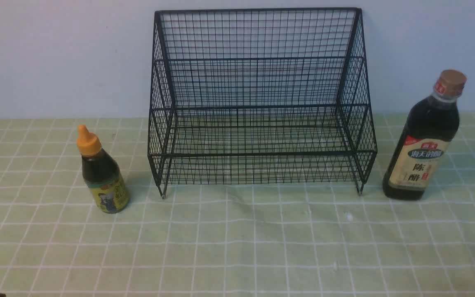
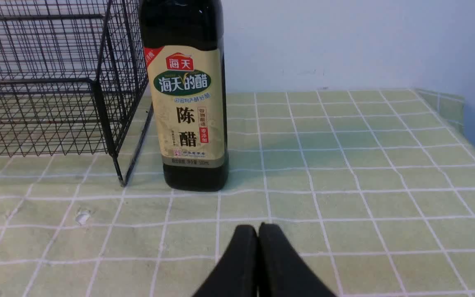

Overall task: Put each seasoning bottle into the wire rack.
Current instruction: Use the right arm to grab the condiment bottle closest to it

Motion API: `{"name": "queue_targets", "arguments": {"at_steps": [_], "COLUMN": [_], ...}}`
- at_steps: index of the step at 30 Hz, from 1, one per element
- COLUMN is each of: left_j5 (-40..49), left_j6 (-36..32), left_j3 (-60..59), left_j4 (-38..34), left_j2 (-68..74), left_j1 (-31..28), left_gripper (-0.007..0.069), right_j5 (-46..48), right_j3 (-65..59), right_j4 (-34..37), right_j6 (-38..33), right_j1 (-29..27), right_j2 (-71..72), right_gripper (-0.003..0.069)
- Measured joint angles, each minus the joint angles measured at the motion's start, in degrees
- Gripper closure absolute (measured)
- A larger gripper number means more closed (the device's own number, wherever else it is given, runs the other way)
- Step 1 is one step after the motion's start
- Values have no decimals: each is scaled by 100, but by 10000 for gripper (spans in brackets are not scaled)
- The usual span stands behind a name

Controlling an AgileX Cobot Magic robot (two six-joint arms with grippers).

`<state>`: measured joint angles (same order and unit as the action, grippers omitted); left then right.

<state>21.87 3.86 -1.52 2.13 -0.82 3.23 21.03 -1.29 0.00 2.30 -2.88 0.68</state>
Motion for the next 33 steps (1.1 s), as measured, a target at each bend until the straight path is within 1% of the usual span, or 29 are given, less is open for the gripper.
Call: {"name": "queue_targets", "arguments": {"at_steps": [20,21,23,24,27,28,31,33], "left_j5": [0,0,0,0,0,0,0,0], "left_j6": [0,0,0,0,0,0,0,0], "left_j3": [0,0,0,0,0,0,0,0], "left_j4": [0,0,0,0,0,0,0,0], "left_j2": [0,0,0,0,0,0,0,0], "left_j1": [0,0,0,0,0,0,0,0], "left_gripper": [631,631,631,631,631,631,631,631], "right_j5": [-37,-120,-572,-934,-1562,-1883,-2271,-2341], "right_j3": [0,-5,-27,-27,-27,-27,-27,-27], "right_j4": [53,156,741,1150,1958,2451,2905,2966], "right_j6": [10,31,280,429,807,919,860,831], "right_j1": [0,0,5,5,5,5,5,5], "right_j2": [0,0,0,0,0,0,0,0], "right_gripper": [671,671,671,671,671,671,671,671]}}
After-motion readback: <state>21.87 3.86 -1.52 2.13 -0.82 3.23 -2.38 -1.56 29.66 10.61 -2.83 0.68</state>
